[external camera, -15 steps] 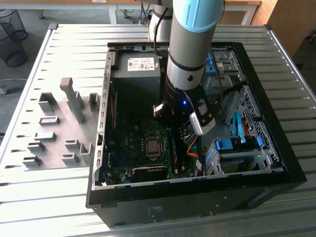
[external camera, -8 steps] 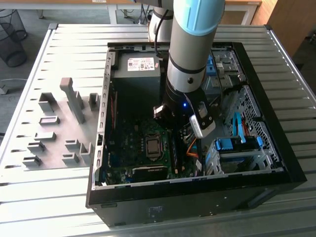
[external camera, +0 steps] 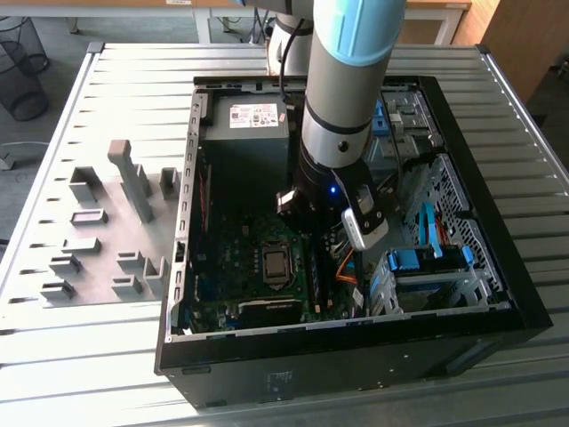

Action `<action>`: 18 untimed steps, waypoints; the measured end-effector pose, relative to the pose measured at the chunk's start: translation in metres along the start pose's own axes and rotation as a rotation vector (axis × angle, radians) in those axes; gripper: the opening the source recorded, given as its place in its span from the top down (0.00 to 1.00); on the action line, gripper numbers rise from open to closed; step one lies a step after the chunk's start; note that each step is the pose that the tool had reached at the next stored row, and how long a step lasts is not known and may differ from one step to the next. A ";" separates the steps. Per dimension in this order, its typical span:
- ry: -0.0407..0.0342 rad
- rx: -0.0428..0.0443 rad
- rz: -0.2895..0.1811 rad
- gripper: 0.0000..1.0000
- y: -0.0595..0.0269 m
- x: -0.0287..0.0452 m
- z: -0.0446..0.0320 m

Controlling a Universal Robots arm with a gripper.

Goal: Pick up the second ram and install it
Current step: 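Insert the second ram into the second slot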

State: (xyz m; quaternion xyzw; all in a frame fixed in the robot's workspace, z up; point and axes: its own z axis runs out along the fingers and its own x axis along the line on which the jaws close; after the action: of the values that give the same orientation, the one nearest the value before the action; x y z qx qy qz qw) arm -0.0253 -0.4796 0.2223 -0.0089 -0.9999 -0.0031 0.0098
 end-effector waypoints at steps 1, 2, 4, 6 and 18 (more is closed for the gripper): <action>0.0000 -0.0001 0.000 0.86 -0.0001 -0.0002 0.0001; -0.0001 -0.0002 0.000 0.86 -0.0002 -0.0004 0.0003; 0.0000 0.0000 0.000 0.86 -0.0004 -0.0009 0.0004; 0.0000 0.0001 0.000 0.86 -0.0005 -0.0011 0.0007; 0.0001 -0.0014 0.001 0.86 -0.0006 -0.0023 0.0042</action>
State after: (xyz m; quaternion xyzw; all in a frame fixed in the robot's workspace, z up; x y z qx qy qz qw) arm -0.0231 -0.4802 0.2181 -0.0092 -0.9999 -0.0038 0.0098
